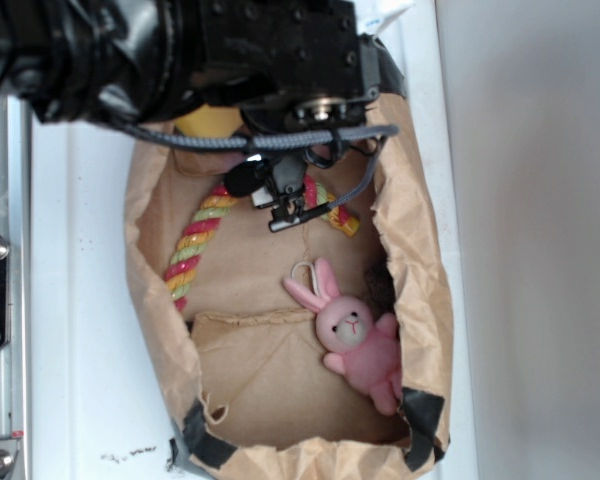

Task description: Grab the green sponge.

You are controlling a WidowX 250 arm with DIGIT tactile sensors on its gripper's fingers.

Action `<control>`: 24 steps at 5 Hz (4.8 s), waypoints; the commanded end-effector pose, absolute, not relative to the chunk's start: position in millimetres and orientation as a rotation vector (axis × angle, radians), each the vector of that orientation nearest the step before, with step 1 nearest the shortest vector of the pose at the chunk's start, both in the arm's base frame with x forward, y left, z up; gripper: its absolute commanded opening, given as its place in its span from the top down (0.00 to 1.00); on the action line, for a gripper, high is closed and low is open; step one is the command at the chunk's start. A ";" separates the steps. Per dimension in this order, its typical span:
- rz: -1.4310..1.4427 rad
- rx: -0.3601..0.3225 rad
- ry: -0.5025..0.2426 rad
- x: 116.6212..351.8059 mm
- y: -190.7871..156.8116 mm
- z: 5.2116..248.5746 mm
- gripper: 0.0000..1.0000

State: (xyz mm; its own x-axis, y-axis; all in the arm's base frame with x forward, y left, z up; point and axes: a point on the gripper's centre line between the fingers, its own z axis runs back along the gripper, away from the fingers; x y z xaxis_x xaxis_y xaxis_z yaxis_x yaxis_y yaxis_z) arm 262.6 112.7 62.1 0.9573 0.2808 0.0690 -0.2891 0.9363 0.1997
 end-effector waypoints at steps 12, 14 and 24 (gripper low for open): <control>0.320 0.382 0.005 213.4 151.3 32.7 0.00; 0.312 0.387 0.020 207.9 154.9 29.5 0.00; 0.231 0.376 -0.121 208.9 123.7 53.2 0.00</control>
State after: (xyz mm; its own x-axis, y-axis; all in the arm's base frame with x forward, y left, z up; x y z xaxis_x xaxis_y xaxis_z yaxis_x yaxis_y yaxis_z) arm 209.1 109.3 41.6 0.9787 0.1653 0.1215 -0.1970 0.9226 0.3318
